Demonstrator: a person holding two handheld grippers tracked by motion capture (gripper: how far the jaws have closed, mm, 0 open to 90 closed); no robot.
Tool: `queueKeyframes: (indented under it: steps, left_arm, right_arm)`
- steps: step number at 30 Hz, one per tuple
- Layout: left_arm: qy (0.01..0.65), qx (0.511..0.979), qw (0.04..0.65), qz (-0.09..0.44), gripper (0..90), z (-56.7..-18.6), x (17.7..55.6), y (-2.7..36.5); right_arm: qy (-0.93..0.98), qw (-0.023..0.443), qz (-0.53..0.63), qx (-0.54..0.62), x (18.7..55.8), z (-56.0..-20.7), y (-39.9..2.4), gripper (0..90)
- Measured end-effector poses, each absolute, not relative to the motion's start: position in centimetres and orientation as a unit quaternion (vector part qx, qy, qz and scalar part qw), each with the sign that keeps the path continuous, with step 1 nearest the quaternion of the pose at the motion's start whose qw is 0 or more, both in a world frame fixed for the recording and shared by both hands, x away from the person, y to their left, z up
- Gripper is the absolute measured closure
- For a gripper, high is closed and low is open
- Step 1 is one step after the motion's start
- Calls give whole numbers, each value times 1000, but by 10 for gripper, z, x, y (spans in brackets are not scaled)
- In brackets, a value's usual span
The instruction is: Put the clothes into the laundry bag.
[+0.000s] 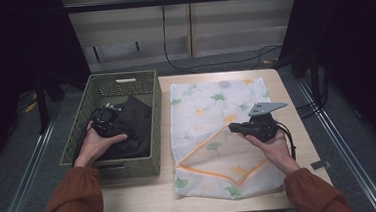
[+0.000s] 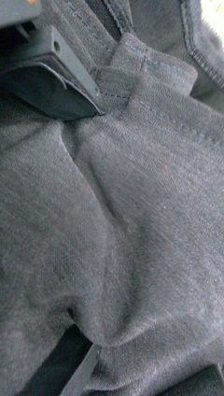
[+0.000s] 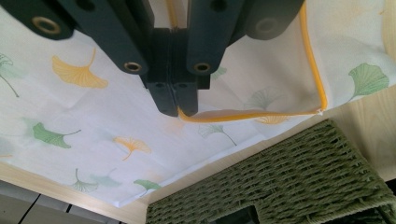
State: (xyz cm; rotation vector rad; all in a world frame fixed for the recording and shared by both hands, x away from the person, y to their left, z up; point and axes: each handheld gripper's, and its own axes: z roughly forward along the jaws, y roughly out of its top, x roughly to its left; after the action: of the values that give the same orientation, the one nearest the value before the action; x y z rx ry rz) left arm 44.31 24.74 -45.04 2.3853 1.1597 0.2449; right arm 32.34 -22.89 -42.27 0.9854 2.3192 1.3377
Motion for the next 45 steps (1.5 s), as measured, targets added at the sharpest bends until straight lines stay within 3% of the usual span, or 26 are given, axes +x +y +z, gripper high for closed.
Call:
queueKeyframes:
  steps: [4,16,22,26,29,36,45]
  left_arm:
    - [428,873,234,20,0,-450,451,246]
    - [420,870,259,17,0,-468,457,247]
    - [413,895,165,27,13,-466,463,227]
    - [409,902,135,24,137,-462,466,222]
    - [406,904,127,39,285,-456,464,217]
    - [409,896,166,47,515,-450,460,223]
    - [413,885,212,40,607,-437,460,239]
  right_arm:
    - [808,141,459,340,324,-424,-227,894]
    - [809,142,455,345,326,-426,-231,894]
    - [810,142,453,343,328,-427,-230,894]
    - [811,144,451,344,327,-426,-231,895]
    - [812,145,451,342,327,-427,-230,894]
    - [812,149,448,342,327,-427,-230,894]
    - [814,145,446,343,328,-430,-228,894]
